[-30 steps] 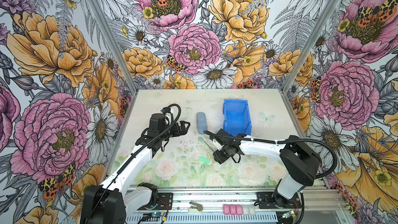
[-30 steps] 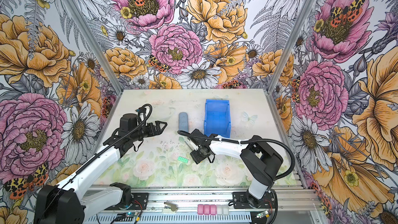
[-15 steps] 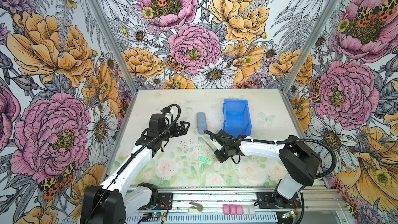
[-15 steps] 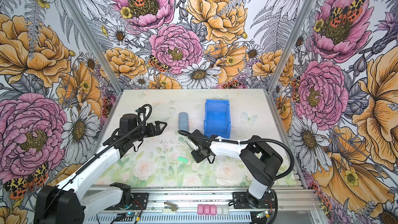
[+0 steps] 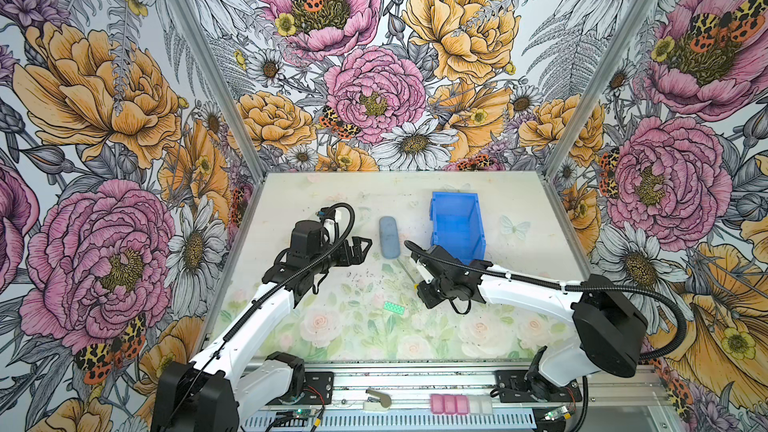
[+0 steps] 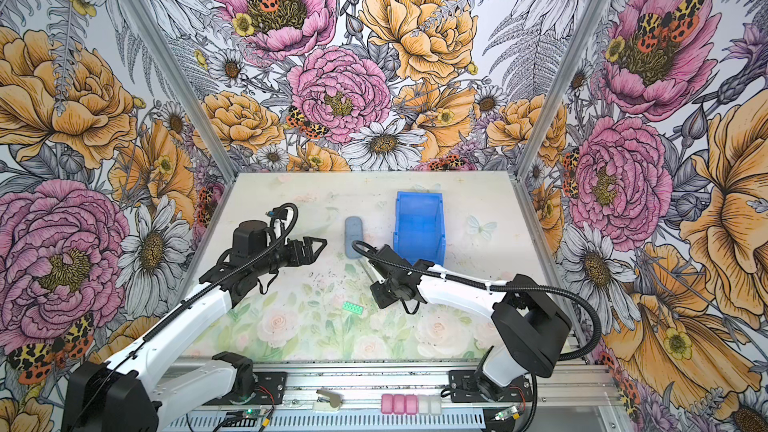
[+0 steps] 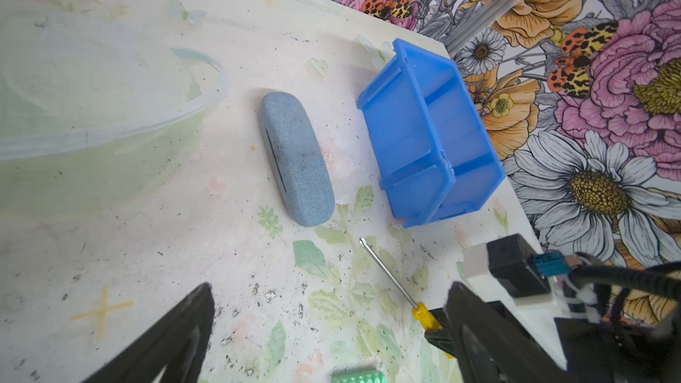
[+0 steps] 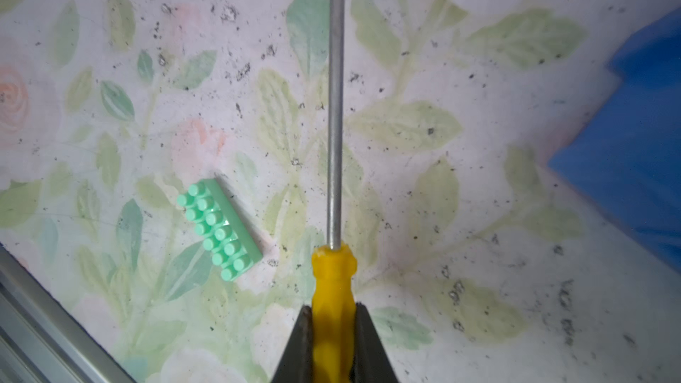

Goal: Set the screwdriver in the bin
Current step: 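Lift the screwdriver with the right gripper and carry it over the blue bin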

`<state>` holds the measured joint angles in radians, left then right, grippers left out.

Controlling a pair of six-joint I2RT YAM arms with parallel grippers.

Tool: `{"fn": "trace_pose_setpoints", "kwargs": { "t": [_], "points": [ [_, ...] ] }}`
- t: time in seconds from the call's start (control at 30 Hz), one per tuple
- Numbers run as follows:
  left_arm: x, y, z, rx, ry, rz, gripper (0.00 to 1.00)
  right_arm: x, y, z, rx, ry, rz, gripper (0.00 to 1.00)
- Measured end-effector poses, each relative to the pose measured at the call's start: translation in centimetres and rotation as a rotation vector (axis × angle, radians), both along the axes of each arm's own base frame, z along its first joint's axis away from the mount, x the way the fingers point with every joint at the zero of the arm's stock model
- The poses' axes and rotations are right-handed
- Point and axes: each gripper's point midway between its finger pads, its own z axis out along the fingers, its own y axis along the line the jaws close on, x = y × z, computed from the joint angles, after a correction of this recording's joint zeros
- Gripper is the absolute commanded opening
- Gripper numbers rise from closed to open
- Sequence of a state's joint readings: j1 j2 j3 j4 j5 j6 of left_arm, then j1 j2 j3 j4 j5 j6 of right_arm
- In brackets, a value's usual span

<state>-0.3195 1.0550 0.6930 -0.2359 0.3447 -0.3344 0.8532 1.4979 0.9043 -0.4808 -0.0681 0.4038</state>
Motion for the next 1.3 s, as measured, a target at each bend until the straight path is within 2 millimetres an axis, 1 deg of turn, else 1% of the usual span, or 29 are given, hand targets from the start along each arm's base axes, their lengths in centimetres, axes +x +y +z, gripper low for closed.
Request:
{"fn": "trace_pose_setpoints", "kwargs": {
  "t": [0.1,0.23,0.33,0.5,0.63,0.73,0.87,1.0,1.13,1.3],
  "points": [
    [-0.9,-1.5,0.5,0.015,-0.037,-0.068,0.99,0.7,-0.4,1.6,0.035,-0.033,-0.042,0.0],
    [-1.1,-2.4,0.8,0.02,-0.055,-0.1,0.99,1.9,-1.3,3.1,0.064,-0.059,-0.101,0.0],
    [-1.2,-3.6,1.3,0.021,-0.067,-0.137,0.99,3.0,-2.1,4.4,0.082,-0.079,-0.15,0.0],
    [-1.4,-5.6,2.3,0.018,-0.106,-0.197,0.99,5.6,-3.4,7.7,0.134,-0.137,-0.234,0.0],
    [-1.6,-6.5,1.8,0.03,-0.099,-0.223,0.99,7.6,-4.5,9.8,0.156,-0.175,-0.291,0.0],
    [-1.6,-7.3,1.6,0.042,-0.093,-0.24,0.99,8.9,-5.4,10.8,0.158,-0.195,-0.325,0.0],
    [-1.4,-8.7,1.9,0.045,-0.102,-0.272,0.99,10.2,-7.0,11.2,0.145,-0.206,-0.367,0.0],
    [-1.6,-9.6,2.1,0.041,-0.112,-0.291,0.99,11.4,-8.5,11.0,0.124,-0.202,-0.416,0.0],
    [-1.5,-9.9,1.5,0.047,-0.1,-0.298,0.99,12.3,-9.3,10.6,0.104,-0.197,-0.447,0.0],
    [-1.4,-10.0,1.2,0.051,-0.092,-0.298,0.99,12.7,-9.9,10.4,0.096,-0.19,-0.466,0.0]
  ]
}}
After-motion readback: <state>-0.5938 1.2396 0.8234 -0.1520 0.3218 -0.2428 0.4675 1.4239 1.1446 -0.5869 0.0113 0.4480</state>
